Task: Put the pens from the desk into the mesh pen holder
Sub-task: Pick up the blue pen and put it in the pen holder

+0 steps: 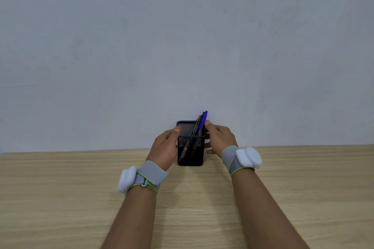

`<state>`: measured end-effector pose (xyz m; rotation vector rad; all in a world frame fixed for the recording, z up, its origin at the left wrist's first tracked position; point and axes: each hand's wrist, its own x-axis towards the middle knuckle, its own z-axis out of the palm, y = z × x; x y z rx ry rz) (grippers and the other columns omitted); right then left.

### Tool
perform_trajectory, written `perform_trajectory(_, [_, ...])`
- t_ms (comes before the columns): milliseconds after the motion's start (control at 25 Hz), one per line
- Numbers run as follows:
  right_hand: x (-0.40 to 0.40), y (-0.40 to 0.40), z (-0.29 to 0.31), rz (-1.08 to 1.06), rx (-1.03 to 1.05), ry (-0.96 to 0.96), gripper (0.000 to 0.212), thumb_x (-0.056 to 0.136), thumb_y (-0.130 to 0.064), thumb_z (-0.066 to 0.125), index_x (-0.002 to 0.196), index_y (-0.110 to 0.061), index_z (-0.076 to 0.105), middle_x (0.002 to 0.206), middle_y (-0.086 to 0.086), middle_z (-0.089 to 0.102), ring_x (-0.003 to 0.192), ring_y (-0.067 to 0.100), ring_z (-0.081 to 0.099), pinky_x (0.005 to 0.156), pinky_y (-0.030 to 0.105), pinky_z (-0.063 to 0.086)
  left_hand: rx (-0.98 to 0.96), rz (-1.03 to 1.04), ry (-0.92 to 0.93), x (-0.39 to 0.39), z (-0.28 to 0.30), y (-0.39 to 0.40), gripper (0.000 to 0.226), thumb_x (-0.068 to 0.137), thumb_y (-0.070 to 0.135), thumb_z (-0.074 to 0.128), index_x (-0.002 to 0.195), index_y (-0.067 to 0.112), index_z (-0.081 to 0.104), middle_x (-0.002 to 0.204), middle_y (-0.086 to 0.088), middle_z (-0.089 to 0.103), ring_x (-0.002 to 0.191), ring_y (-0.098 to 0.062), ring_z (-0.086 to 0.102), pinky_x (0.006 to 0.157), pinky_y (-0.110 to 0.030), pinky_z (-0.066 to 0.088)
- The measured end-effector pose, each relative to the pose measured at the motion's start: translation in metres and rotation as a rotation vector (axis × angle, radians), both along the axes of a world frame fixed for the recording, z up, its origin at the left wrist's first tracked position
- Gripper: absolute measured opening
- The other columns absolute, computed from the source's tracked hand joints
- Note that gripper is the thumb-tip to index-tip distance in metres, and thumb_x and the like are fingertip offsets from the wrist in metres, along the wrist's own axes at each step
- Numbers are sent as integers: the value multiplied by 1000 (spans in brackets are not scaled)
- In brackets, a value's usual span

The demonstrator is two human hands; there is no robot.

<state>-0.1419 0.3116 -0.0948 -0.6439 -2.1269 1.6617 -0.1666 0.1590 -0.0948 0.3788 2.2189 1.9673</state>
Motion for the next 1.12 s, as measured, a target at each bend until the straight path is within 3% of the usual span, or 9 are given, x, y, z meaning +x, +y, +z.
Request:
perform_trajectory(120, [3,1,-2,17,-80,7,29,95,-35,43,94,-18,66,105,7,69,74,29,68,65,35,57,-23,23,-29,-3,-3,0,35,93,47,42,88,18,60,98,-3,58,98,-32,62,97,-51,47])
perform_trajectory(480, [0,2,-11,65,35,4,26,90,-18,41,93,-25,66,99,4,69,84,31,71,77,38,56,-36,1,-81,-3,-2,-2,31,94,49,37,92,26,58,104,3,62,97,-19,63,83,-36,49])
perform_trajectory(640, [-4,4,-15,38,11,28,17,90,-20,49,94,-21,66,95,5,69,74,28,70,81,42,58,-18,2,-73,-4,-4,-2,38,93,48,43,101,17,61,103,-6,63,95,-27,64,83,-40,50])
perform_trajectory(720, [-4,4,-18,15,-2,38,11,89,-22,53,89,-19,64,91,7,69,68,25,68,81,45,58,27,1,-74,-4,-5,0,41,92,47,47,106,11,61,104,-10,64,88,-27,63,76,-39,53])
perform_trajectory(880, [-5,5,-22,-32,40,57,14,87,-23,58,74,-23,64,87,7,71,66,24,70,80,45,59,106,-22,-102,-1,-5,2,41,93,41,49,112,6,58,102,-9,64,79,-20,62,47,-17,51])
perform_trajectory(1120, [-7,6,-27,-26,80,32,20,84,-27,55,66,-27,65,86,6,74,82,30,71,83,47,57,141,-48,-117,0,-4,2,41,94,37,48,115,2,57,99,-8,63,71,-17,60,44,-16,49])
